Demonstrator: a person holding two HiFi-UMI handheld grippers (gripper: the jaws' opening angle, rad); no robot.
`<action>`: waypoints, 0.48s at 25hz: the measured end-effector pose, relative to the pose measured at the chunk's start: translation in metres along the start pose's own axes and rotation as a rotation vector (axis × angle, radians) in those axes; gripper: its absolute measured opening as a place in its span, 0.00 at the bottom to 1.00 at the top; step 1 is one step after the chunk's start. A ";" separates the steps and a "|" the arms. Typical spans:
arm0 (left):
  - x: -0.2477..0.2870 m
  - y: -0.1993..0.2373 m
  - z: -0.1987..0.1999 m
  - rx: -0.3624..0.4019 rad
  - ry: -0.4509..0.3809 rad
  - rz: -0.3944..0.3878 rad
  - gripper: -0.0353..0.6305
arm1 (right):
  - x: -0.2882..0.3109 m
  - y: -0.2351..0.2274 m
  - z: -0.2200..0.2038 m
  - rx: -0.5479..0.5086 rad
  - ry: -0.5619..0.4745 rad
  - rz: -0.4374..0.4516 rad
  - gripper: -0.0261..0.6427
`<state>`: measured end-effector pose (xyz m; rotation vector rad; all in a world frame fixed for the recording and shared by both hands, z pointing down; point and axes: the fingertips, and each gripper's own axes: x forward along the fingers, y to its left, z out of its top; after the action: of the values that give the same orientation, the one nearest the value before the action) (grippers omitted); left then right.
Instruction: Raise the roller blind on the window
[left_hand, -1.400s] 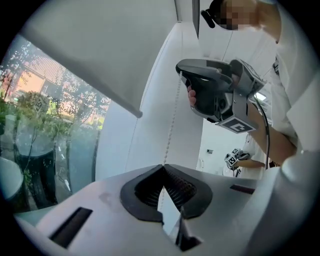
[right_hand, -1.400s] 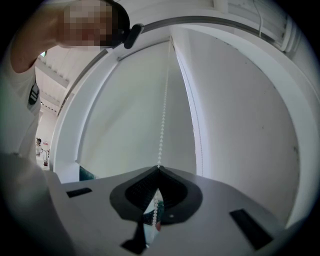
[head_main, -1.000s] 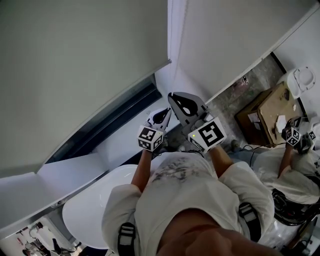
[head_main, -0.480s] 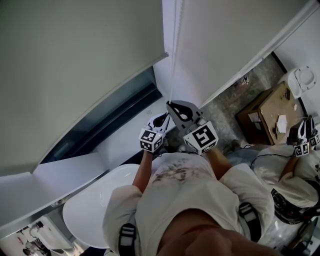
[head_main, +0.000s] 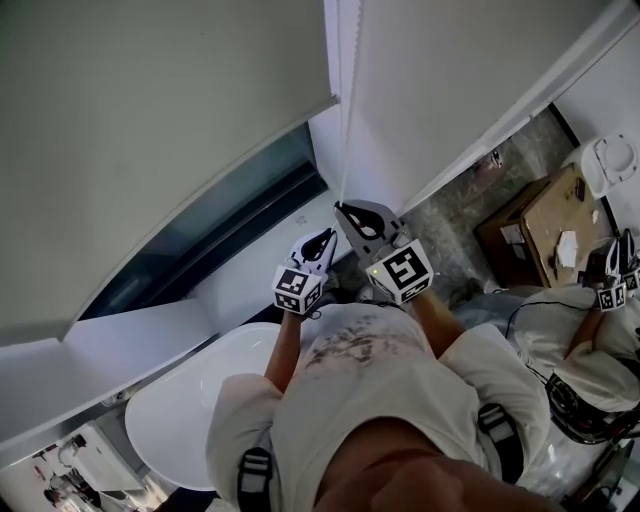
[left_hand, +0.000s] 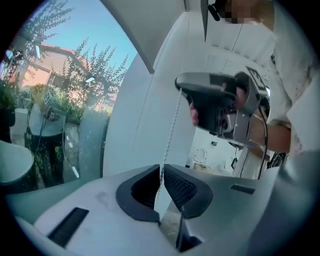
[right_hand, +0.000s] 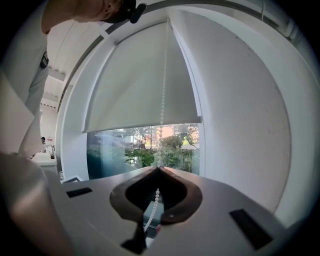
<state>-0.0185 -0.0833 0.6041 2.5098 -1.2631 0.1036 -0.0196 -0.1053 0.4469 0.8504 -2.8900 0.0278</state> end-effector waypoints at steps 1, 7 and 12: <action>-0.004 -0.003 0.014 0.008 -0.021 -0.004 0.07 | 0.001 0.000 0.000 0.000 -0.001 0.002 0.13; -0.028 -0.020 0.115 0.061 -0.164 -0.043 0.16 | 0.008 -0.001 -0.001 0.004 -0.003 0.013 0.13; -0.040 -0.036 0.183 0.131 -0.212 -0.102 0.17 | 0.009 -0.005 -0.001 0.010 -0.008 0.010 0.13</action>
<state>-0.0290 -0.0916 0.4142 2.7528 -1.2394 -0.1104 -0.0241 -0.1141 0.4494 0.8397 -2.9038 0.0393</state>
